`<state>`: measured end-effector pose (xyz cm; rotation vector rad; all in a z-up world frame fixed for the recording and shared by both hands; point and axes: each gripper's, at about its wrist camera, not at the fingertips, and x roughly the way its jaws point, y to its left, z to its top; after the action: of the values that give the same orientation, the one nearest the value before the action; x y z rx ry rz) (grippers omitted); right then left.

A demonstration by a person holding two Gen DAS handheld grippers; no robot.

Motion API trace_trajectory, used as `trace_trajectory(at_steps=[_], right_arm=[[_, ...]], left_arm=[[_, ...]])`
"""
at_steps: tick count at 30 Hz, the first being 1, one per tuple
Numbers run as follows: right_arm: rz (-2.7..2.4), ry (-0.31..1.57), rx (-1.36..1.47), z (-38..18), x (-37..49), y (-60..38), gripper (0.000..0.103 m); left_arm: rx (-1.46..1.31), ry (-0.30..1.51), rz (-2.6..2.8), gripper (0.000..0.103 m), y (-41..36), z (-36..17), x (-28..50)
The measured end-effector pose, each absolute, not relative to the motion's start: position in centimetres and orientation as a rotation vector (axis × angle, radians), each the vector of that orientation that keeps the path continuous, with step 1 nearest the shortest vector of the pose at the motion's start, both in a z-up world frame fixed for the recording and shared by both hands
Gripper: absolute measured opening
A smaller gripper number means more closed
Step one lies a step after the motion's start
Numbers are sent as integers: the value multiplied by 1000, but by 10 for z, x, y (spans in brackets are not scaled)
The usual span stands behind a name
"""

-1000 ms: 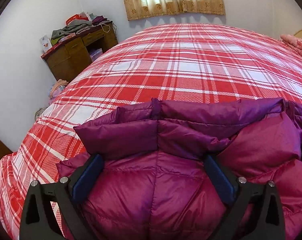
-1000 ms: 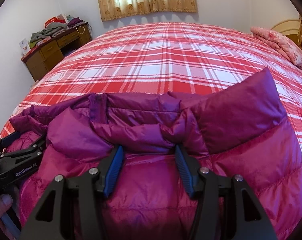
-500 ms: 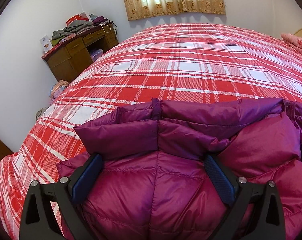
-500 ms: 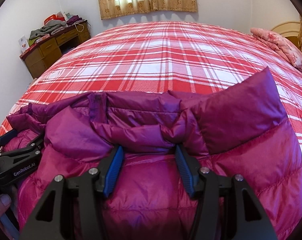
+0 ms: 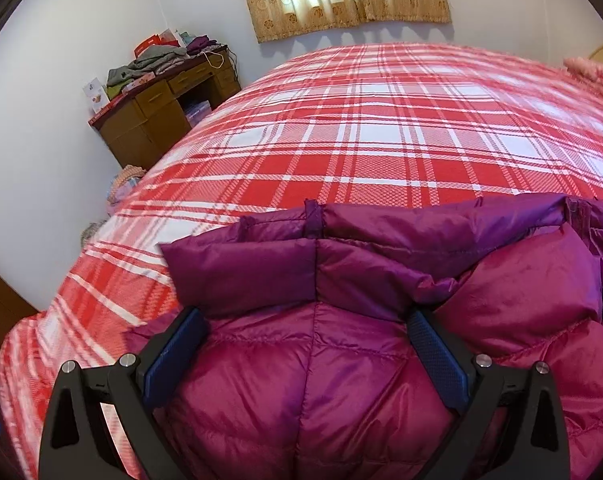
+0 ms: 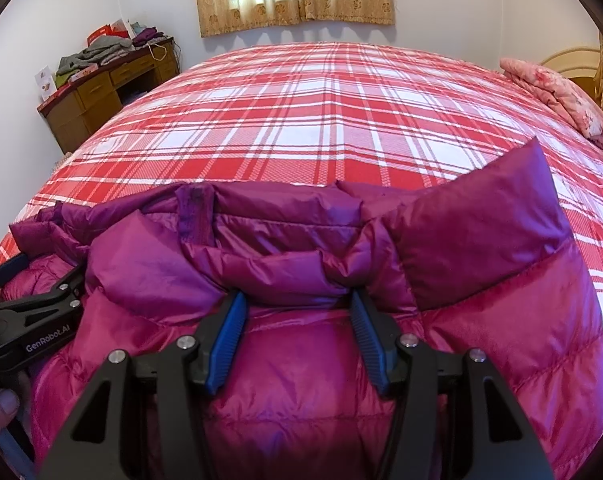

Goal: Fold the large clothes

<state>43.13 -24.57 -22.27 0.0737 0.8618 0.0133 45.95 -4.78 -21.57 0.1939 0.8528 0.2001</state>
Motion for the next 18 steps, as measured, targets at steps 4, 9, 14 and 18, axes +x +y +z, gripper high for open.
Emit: trace_trajectory(at_steps=[4,9,14,18], right_arm=[[12,826,101,-207,412,-249,59],[24,758,81,-195,372,-234,62],[9,760,54,-212,370,-228,64],[6,778,27,-218,377,-225,66]], left_arm=[[118,757,146,102,-53,-173,418],[217,683,139,102,-78,-179,389],[192,741,146,102,-70,-209,402],[168,777,133,102,-67,-215,410]])
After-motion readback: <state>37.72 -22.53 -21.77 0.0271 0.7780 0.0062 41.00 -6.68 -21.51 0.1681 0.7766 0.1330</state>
